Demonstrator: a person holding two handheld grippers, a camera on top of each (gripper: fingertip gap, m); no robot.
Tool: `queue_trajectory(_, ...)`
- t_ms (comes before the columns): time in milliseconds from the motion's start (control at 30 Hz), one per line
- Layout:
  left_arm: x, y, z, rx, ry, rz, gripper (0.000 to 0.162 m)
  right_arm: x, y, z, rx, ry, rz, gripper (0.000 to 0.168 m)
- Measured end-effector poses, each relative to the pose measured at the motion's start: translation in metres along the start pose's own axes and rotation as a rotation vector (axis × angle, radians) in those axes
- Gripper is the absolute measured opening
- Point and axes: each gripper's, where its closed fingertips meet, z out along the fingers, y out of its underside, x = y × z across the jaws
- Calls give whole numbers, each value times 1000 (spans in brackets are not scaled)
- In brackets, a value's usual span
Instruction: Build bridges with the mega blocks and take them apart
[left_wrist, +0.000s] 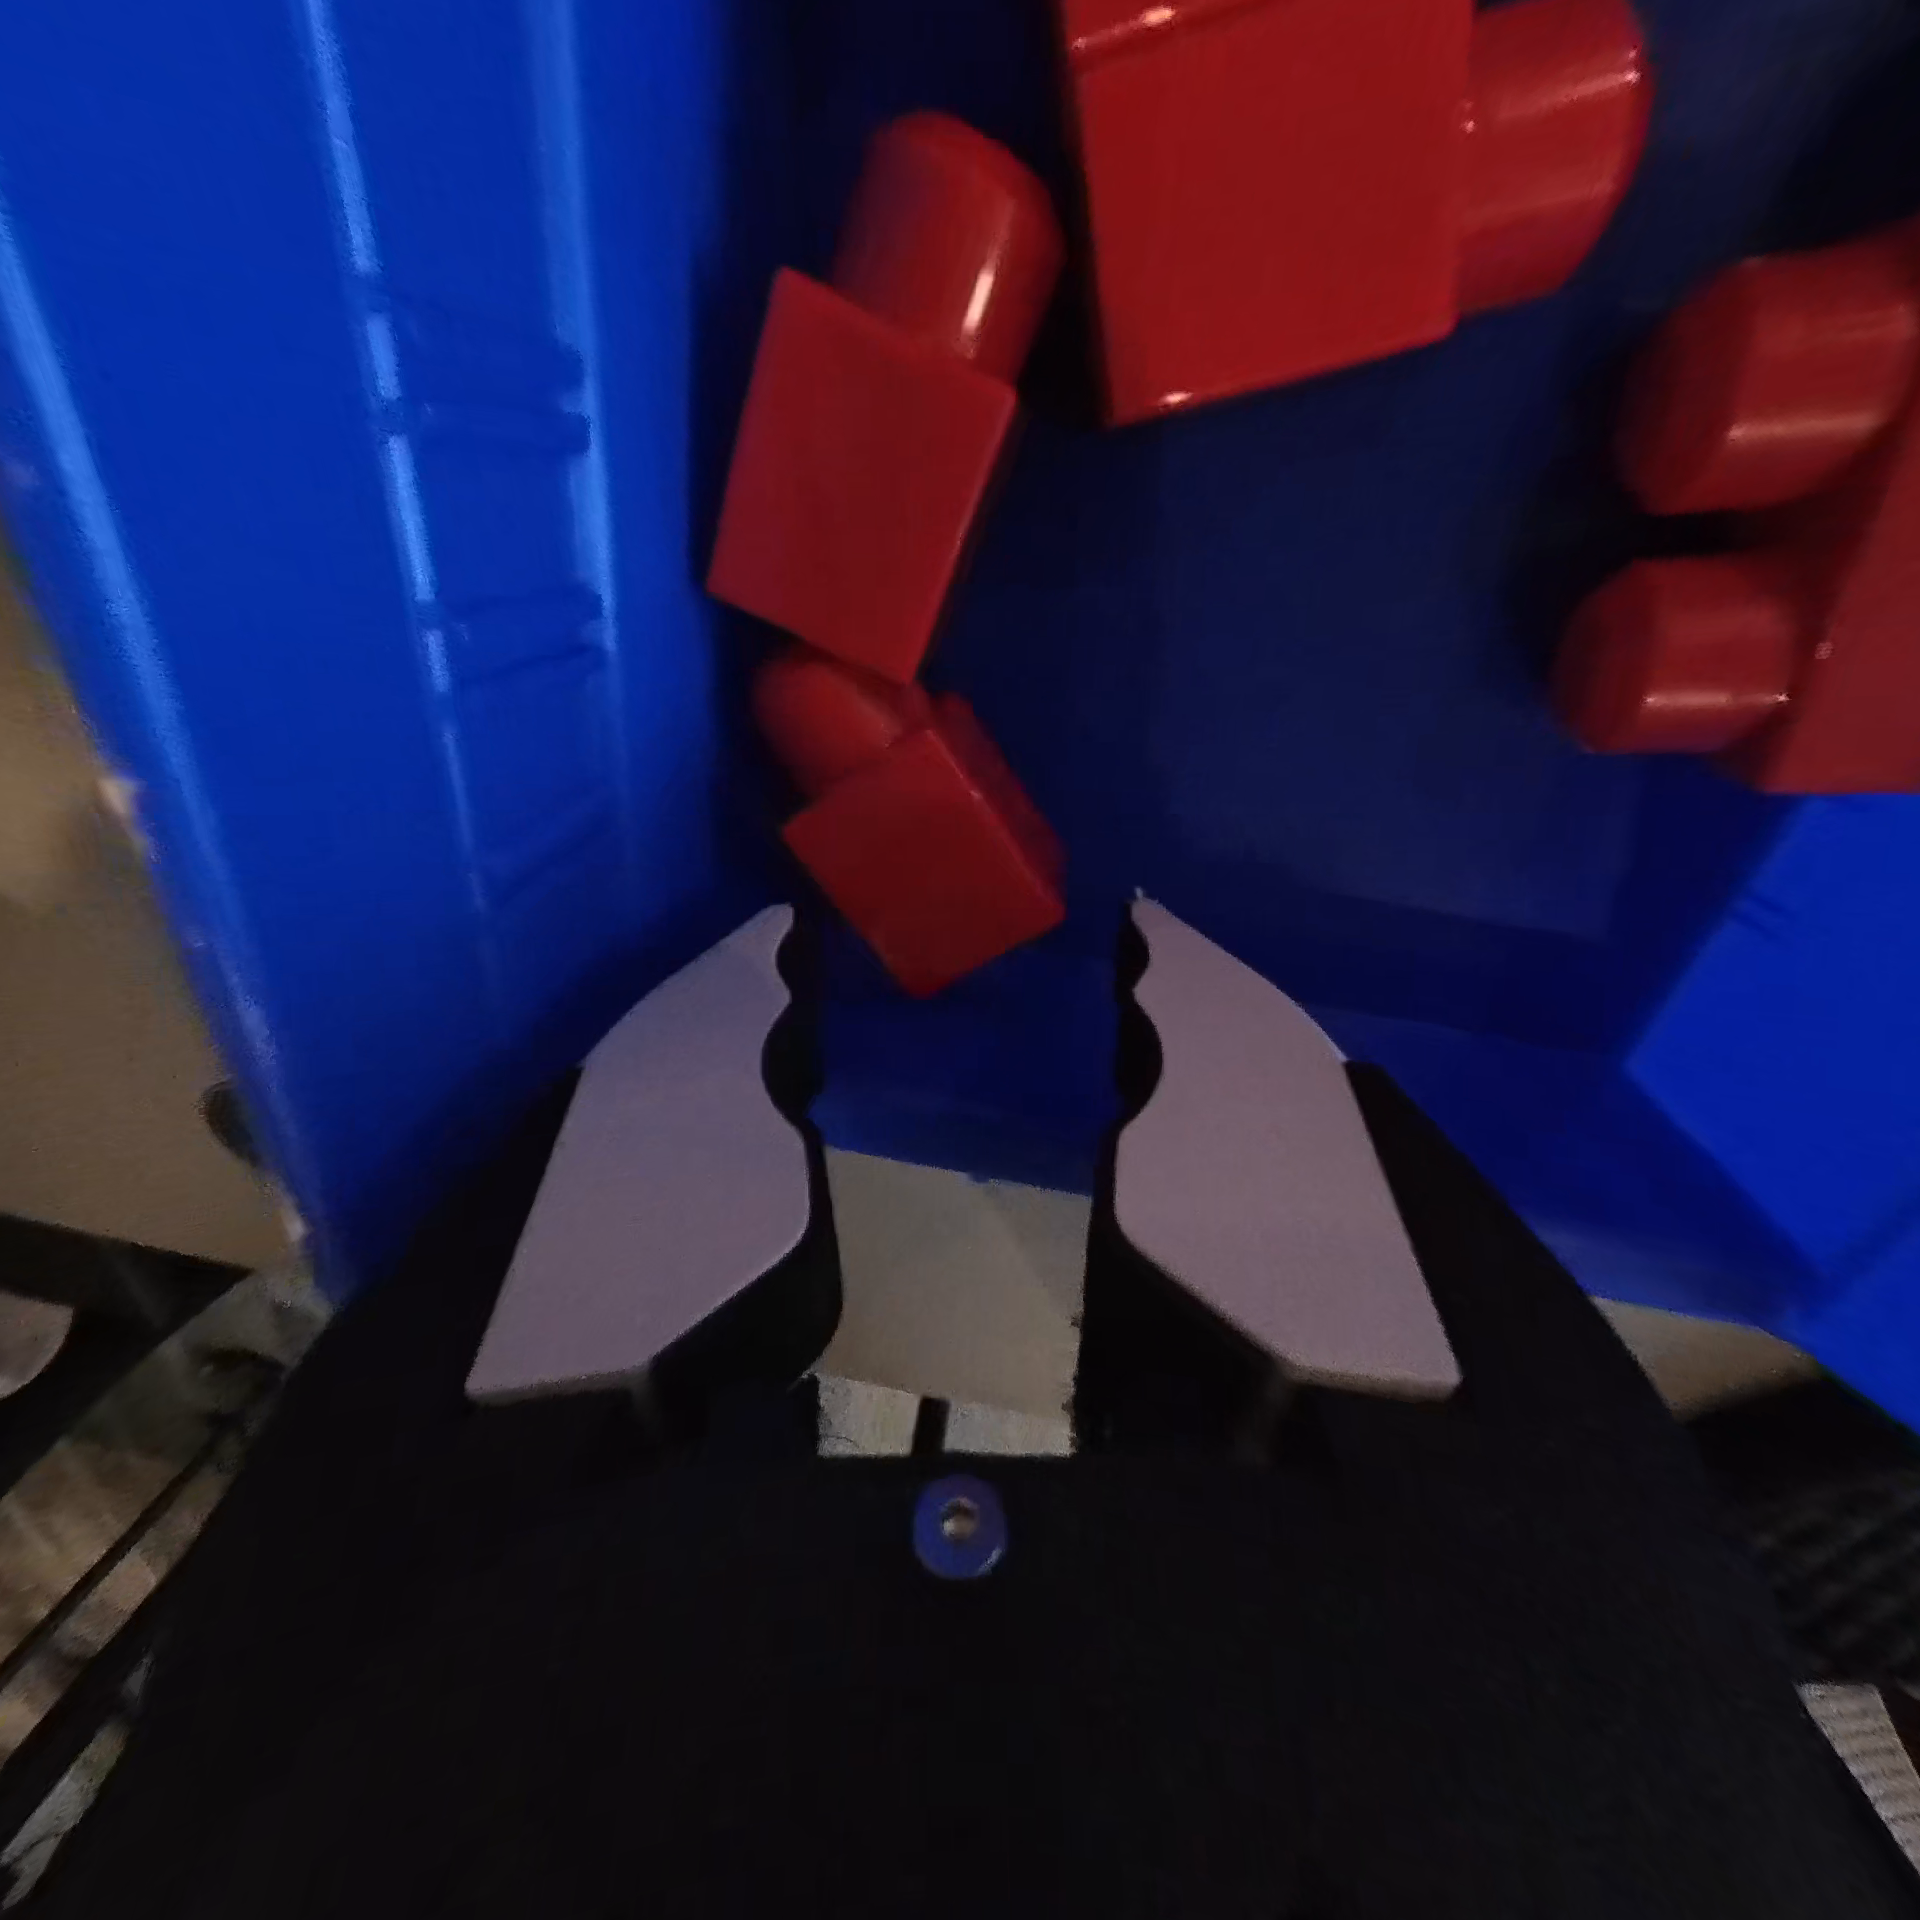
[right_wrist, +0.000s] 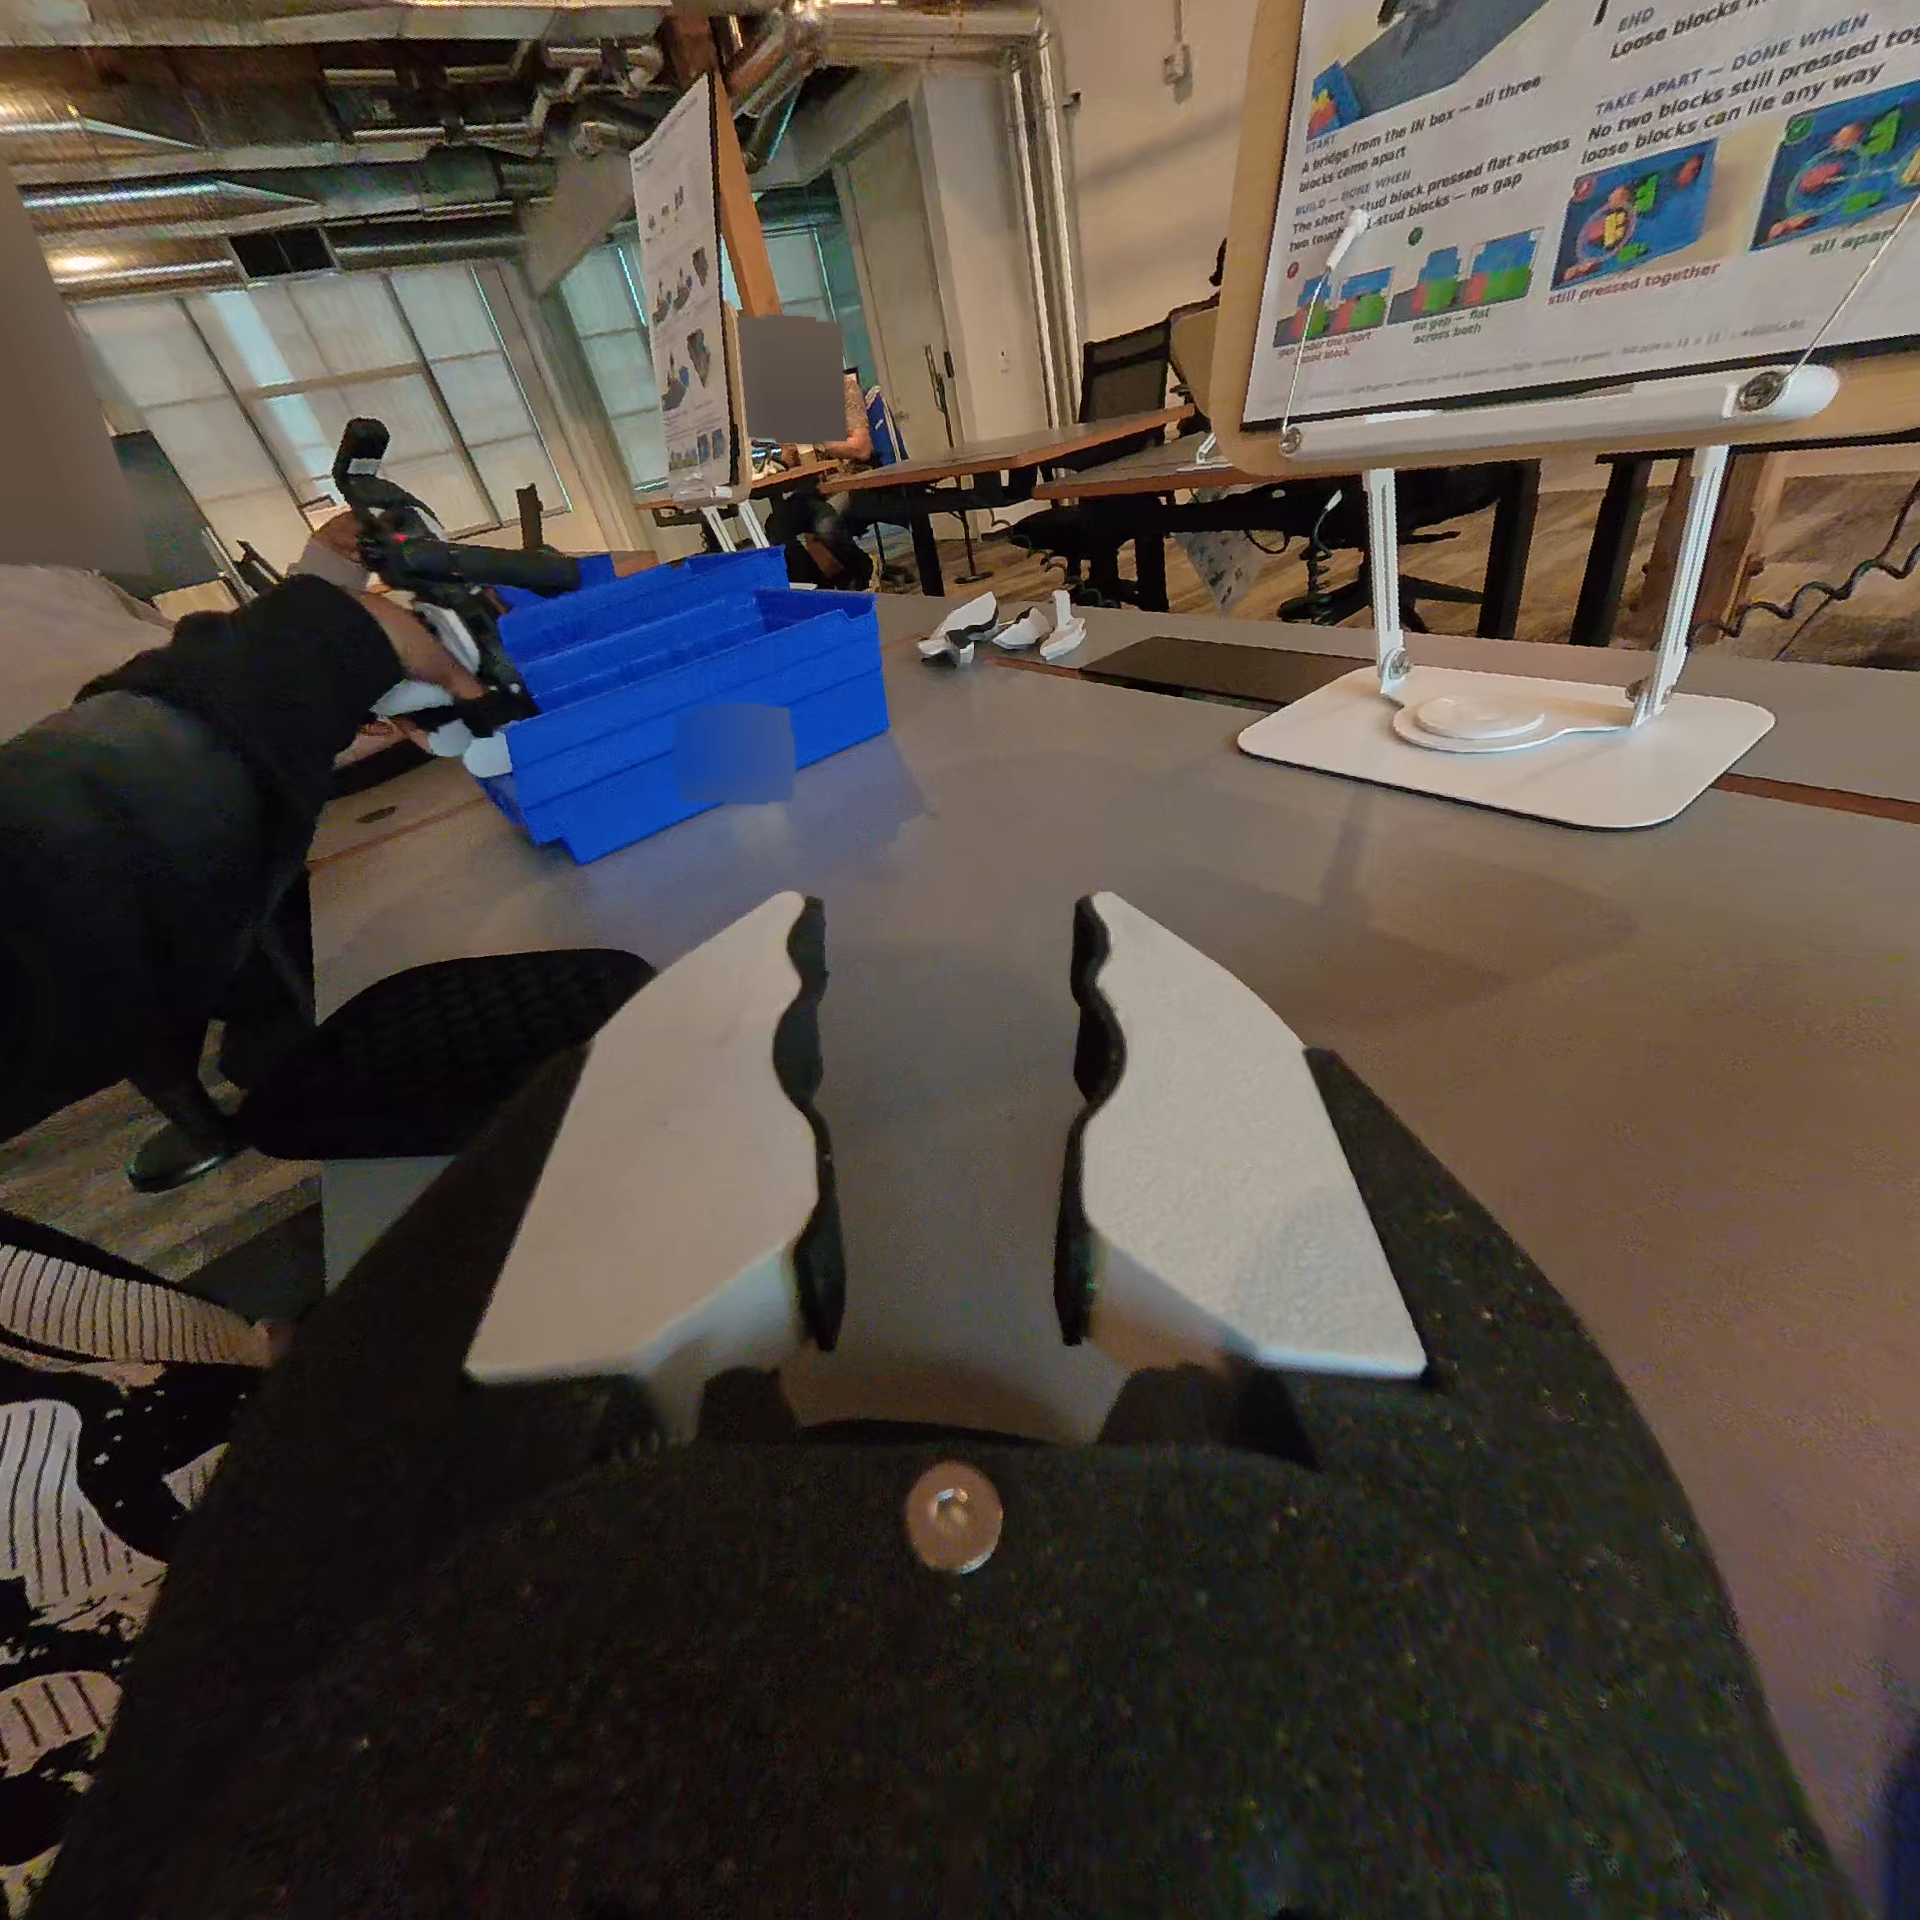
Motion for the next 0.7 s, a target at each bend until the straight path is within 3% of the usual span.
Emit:
queue_trajectory(500,8,-9,-2,53,-35,8,41,3,10,4,-49,20,-9,45)
queue_trajectory(700,6,-21,-21,259,-255,89,40,2,13,7,-69,13,-27,45)
